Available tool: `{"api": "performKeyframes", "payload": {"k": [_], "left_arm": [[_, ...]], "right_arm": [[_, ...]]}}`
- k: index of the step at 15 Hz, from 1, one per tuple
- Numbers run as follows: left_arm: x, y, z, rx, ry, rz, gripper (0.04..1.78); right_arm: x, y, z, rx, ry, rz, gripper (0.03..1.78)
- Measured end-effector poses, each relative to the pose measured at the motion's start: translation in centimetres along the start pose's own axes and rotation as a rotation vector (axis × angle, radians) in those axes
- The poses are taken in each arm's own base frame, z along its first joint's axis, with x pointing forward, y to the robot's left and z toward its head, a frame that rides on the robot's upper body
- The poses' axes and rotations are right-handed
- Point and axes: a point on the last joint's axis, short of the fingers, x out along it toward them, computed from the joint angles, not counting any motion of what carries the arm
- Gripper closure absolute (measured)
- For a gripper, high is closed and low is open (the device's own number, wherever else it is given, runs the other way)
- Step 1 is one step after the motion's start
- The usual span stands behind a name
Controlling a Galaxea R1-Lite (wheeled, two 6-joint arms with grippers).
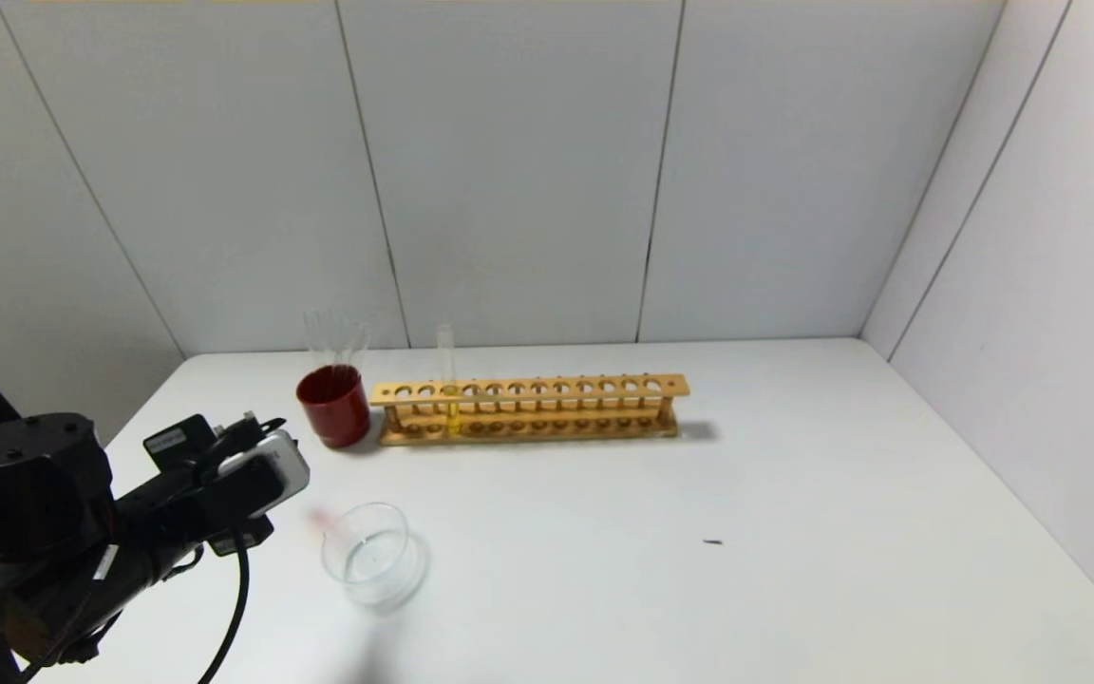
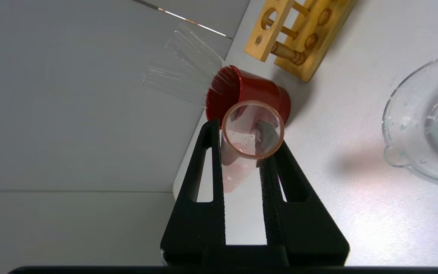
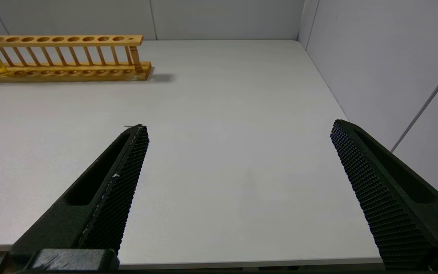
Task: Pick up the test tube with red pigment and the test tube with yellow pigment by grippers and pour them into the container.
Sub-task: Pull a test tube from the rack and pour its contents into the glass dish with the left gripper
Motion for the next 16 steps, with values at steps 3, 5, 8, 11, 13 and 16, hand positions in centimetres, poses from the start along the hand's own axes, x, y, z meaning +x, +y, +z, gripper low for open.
{"api": "performKeyframes", "payload": {"k": [3,5,8,11,13,16], "left_arm": [[0.5,-0.4,-0.3,0.119,0.011,-0.022,1.50],[1.0,-0.8,-0.5,0.186,0.003,-0.052,1.50],[1.7,-1.3,-0.6,0.271,-0.057,-0.070,1.50],[2.5,-1.3,-0.5,0.358,-0.148,-0.015,1.50],[2.9,-2.0,-0.8,0.389,-0.191,-0.040,1.50],[2.5,-3.0,-1.4,0.428,-0.206,-0.094,1.50]], "right_arm": [[0.0,0.0,0.0,0.000,0.000,0.000,0.06],[0.0,0.0,0.0,0.000,0.000,0.000,0.06],[0.0,0.0,0.0,0.000,0.000,0.000,0.06],[0.0,0.0,0.0,0.000,0.000,0.000,0.06],[0.0,0.0,0.0,0.000,0.000,0.000,0.06],[0.0,0.0,0.0,0.000,0.000,0.000,0.06]]}}
